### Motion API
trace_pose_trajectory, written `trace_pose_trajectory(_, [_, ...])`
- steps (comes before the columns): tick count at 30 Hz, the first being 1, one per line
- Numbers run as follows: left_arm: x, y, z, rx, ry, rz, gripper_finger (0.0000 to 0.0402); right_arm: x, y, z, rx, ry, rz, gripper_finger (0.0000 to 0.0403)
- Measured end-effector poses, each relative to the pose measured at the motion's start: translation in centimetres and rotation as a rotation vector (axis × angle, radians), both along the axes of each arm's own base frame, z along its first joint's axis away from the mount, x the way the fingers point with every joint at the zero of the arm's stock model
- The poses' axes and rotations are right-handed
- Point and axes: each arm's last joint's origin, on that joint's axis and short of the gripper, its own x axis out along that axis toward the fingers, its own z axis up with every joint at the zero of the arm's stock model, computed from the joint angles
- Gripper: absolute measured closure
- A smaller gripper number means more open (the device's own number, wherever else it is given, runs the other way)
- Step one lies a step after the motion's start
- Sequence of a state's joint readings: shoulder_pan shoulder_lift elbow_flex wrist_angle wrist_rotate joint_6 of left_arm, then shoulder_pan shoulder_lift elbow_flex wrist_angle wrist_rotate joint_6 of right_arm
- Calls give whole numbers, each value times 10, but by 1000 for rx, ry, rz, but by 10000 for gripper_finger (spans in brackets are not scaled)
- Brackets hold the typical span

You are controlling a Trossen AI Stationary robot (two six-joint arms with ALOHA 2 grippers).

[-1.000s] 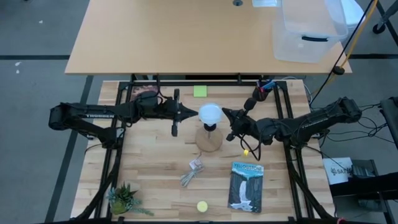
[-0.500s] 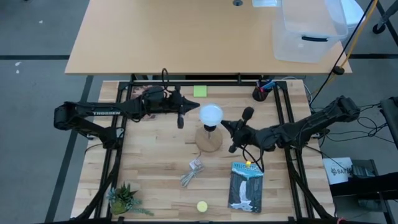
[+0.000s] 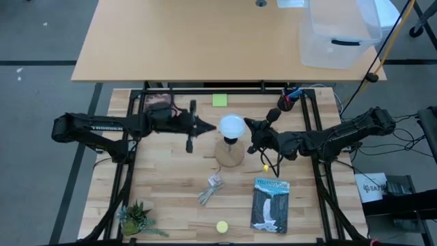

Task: Screw lightbulb
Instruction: Insert the lightbulb into the lamp

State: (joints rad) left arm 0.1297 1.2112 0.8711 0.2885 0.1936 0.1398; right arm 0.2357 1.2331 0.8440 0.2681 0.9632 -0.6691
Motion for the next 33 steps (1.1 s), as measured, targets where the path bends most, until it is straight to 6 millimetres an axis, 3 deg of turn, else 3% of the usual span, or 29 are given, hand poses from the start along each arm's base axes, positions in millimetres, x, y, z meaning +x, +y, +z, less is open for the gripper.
trace_pose_trajectory(8, [6, -1, -5, 2, 9, 36, 401, 2, -5, 1, -8, 6, 29, 403])
trace_pose_trajectory(26, [11, 31, -14, -3, 15, 168, 401, -5, 26, -3, 8, 16, 95, 403])
trace_pose_trajectory(33, [-5, 24, 8, 7, -76, 59, 401, -7, 29, -7, 19, 35, 70, 403])
